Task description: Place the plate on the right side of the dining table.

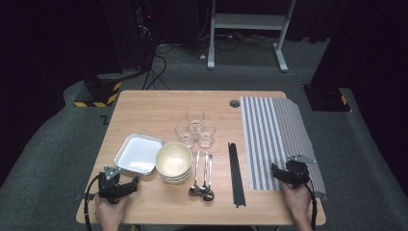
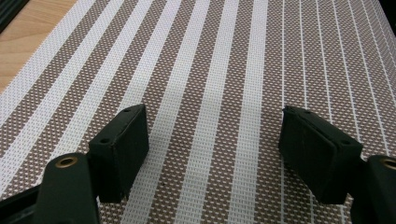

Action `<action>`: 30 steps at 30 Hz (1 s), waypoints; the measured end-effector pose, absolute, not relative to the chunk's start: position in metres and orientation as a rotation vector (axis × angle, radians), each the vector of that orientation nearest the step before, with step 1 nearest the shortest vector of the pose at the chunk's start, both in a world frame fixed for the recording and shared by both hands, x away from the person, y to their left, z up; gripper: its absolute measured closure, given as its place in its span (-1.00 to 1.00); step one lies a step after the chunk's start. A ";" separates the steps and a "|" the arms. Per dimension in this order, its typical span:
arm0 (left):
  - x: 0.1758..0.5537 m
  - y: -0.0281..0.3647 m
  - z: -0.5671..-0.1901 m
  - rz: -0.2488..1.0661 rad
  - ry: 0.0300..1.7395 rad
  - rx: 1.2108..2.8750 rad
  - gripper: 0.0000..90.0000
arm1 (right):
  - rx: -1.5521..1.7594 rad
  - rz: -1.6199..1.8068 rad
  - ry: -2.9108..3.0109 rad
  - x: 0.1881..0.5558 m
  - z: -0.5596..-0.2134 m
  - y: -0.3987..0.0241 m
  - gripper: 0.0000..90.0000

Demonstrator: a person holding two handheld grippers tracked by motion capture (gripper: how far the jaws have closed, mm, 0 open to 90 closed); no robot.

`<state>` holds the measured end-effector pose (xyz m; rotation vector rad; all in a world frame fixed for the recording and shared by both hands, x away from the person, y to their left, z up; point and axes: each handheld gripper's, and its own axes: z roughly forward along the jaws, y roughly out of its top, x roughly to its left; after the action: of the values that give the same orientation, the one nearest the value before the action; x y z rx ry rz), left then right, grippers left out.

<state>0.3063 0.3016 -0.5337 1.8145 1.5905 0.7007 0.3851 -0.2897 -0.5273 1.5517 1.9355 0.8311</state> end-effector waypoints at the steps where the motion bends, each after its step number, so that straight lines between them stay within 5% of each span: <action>1: 0.306 0.302 -0.534 0.701 1.590 1.814 -0.68 | 1.552 0.831 1.935 0.385 -0.527 -0.290 -0.46; 30: 0.306 0.305 -0.533 0.712 1.614 1.768 -0.48 | 1.553 0.830 1.934 0.385 -0.527 -0.289 -0.46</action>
<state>0.3060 0.3049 -0.5330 1.7684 1.6135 0.7123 0.3850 -0.2895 -0.5273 1.5526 1.9341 0.8303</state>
